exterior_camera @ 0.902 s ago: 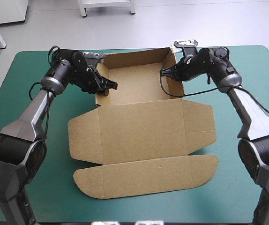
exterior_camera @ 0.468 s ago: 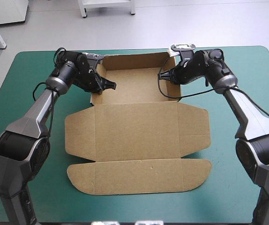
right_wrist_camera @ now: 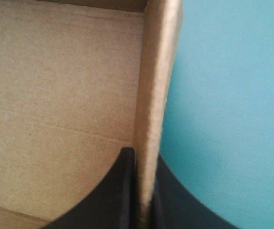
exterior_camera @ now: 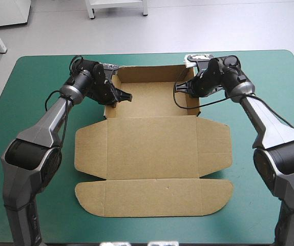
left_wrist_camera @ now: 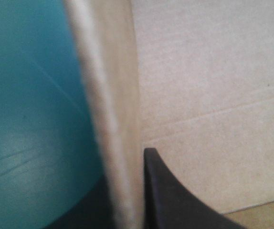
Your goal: Fold the box
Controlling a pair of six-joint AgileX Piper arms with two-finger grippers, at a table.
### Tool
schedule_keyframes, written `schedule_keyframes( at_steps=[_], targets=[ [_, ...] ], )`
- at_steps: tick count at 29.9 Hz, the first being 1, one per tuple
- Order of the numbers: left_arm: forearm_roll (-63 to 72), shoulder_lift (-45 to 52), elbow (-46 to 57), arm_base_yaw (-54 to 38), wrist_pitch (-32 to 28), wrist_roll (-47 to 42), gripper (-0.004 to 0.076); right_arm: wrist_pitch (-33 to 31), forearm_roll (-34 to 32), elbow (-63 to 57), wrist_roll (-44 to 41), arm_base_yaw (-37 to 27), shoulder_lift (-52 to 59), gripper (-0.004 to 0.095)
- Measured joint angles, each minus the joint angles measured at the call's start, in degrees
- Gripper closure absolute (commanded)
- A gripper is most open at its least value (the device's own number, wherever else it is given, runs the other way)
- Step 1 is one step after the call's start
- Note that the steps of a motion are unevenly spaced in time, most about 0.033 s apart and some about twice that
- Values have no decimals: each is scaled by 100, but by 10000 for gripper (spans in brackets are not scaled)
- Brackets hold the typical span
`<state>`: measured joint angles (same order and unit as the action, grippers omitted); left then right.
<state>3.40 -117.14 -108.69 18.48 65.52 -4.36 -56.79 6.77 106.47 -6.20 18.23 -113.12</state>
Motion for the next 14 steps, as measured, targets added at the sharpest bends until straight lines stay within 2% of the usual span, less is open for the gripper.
schedule_keyframes(
  at_steps=[14],
  targets=[
    [-111, -379, -27, 29, -163, -102, 733, -79, -67, 91, -89, 18, -433, 907]
  ],
)
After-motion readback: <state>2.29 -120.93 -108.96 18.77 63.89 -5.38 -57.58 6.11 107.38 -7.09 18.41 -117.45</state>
